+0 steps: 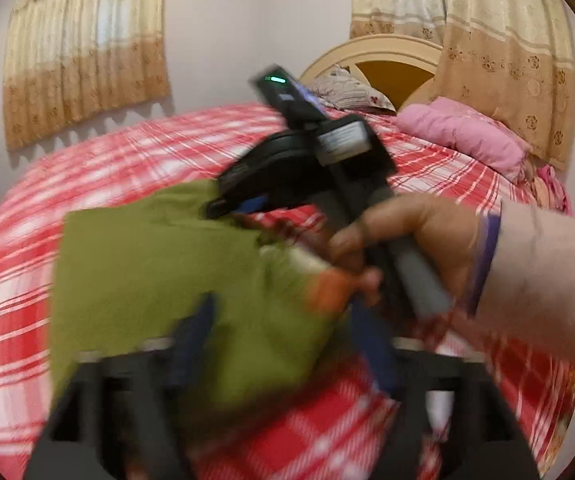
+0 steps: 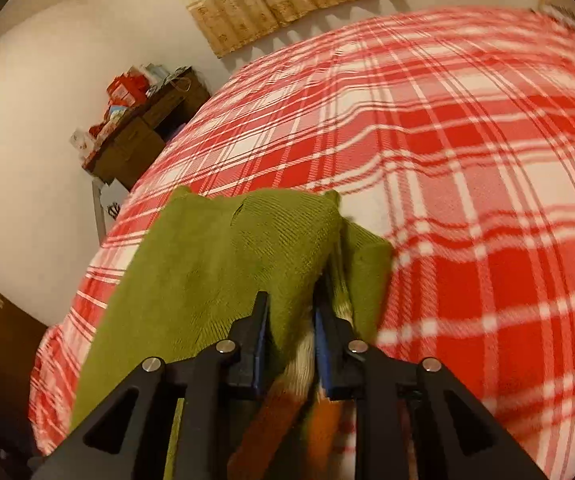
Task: Fold small clothes
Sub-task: 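Open the left gripper and release the cuff, then fold the held sleeve over the sweater bundle with the right gripper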
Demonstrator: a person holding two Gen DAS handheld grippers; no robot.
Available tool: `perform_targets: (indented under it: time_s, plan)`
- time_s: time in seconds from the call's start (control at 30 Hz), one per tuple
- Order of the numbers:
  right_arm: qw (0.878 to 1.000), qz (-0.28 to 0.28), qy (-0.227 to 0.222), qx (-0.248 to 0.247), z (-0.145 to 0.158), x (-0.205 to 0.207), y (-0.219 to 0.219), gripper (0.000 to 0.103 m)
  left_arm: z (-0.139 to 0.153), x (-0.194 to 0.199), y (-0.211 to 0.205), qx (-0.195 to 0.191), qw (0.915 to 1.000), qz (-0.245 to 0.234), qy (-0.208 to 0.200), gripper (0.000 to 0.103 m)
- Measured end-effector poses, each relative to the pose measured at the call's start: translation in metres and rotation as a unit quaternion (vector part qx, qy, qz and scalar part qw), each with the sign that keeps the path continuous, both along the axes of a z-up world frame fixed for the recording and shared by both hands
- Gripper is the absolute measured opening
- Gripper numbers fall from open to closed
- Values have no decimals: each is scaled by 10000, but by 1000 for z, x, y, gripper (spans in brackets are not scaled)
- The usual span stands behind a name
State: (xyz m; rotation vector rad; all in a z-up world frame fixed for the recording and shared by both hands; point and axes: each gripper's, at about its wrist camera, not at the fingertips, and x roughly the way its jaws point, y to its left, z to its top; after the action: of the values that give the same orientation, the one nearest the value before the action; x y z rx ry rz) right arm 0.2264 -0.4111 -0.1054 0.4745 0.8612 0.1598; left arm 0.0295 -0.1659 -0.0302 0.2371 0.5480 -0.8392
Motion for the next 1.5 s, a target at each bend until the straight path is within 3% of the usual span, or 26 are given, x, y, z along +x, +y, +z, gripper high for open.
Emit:
perform_targets:
  time_s: [0.07, 0.17, 0.27, 0.33, 0.43, 0.5, 0.63, 0.7, 0.73, 0.8, 0.9, 1.0, 1.13, 1.23, 1.3, 1.37, 1.5]
  plan:
    - [9992, -381, 11, -100, 8, -21, -7, 42, 3, -19, 31, -80, 9997, 140, -170, 86]
    - [9965, -671, -214, -443, 27, -68, -6, 42, 1, -28, 66, -76, 9992, 401, -3, 86]
    - [9956, -485, -591, -538, 46, -116, 15, 42, -4, -25, 91, -19, 9968, 782, 176, 86]
    - [9945, -187, -782, -673, 55, -139, 39, 42, -10, -17, 104, -13, 9935, 1015, 519, 86]
    - [9920, 223, -743, -1000, 54, -146, 70, 43, -11, -13, 118, -172, 9880, 1293, 829, 86]
    - [9885, 241, -604, -1362, 46, -138, 85, 43, -7, -14, 121, -97, 9855, 1525, 733, 86]
    - [9887, 176, -173, -1478, 18, -122, 94, 42, 1, -22, 131, 35, 9827, 1783, 510, 86]
    - [9859, 88, -163, -1662, 10, -123, 98, 31, 1, -22, 141, 47, 9812, 1869, 487, 86]
    - [9857, 84, -148, -1678, 7, -125, 101, 10, -1, -24, 146, 48, 9805, 1900, 502, 86]
    - [9854, 8, -147, -1699, 5, -130, 104, 8, -4, -22, 150, 55, 9787, 1965, 590, 86]
    - [9767, -369, -190, -2104, 10, -138, 97, 7, -7, -18, 151, 30, 9770, 2004, 724, 86]
    - [9827, -536, -35, -1774, -1, -139, 79, 7, -12, -15, 139, 187, 9784, 1908, 779, 86]
    - [9854, -510, -169, -1617, -3, -144, 78, 7, -15, -8, 106, 495, 9795, 1884, 512, 86]
    - [9867, -482, -167, -1544, -3, -149, 79, 7, -17, 10, 88, 744, 9685, 2351, 341, 82]
    - [9865, -425, -175, -1573, -1, -154, 79, 7, -21, 29, 94, 650, 9604, 2613, 713, 70]
    - [9881, -379, -190, -1480, 0, -157, 76, 7, -28, 39, 109, 355, 9585, 2586, 1148, 66]
    - [9908, -303, -116, -1312, 6, -160, 70, 8, -33, 26, 120, 448, 9639, 2345, 1175, 69]
